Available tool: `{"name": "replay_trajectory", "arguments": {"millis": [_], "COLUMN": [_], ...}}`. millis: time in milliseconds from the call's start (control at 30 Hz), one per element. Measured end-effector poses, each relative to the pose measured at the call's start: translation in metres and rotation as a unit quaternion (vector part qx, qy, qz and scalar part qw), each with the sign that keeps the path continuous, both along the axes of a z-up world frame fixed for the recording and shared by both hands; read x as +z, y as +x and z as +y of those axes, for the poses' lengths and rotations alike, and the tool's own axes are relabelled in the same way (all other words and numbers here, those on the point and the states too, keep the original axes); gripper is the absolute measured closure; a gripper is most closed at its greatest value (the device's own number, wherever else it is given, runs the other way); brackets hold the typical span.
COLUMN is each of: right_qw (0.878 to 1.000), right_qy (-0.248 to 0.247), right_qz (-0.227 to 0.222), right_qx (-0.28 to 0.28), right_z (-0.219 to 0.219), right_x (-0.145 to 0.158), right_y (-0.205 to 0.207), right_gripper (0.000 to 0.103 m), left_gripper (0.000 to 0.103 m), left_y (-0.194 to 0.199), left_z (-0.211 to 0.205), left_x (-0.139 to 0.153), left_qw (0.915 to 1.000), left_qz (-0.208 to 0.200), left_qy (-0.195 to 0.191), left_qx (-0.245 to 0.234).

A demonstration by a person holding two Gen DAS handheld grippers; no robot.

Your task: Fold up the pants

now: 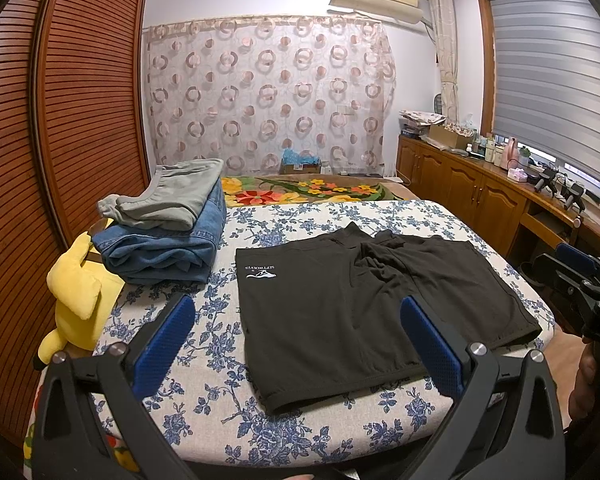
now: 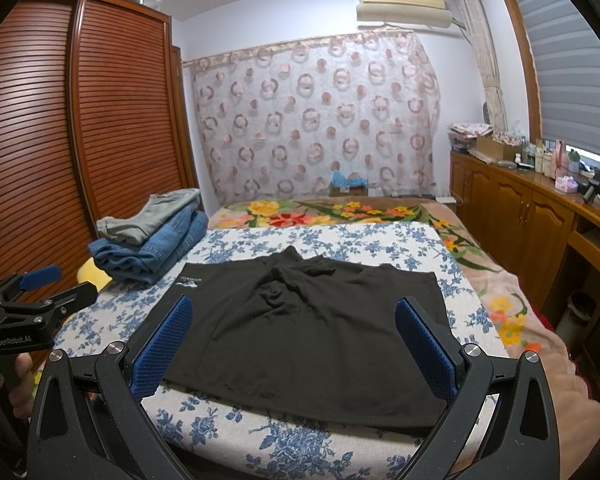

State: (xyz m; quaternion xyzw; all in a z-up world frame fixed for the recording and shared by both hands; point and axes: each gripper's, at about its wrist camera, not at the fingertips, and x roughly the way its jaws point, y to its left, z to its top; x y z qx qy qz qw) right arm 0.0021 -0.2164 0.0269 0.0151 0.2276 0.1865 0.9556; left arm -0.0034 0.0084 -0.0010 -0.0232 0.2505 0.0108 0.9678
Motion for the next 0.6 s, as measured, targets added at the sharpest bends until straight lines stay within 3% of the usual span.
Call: {"name": "replay_trajectory", "arguments": {"millis": [600], "right_qw": [1.000], "right_qy": [0.001], "right_qz": [0.000], "right_qx": [0.000], "right_z": [-0.0002], "right_x": [-0.0010], "right_y": [0.0000], "right_gripper": [0.000], "left_gripper": [0.000], "left_y": [0.0000], "left_z": [-0.0013], "left_x": [-0.0001], "left_qw": [1.0000], "left_qz": [-0.001], "left_qy": [0.000], "left_qx": [0.000]}}
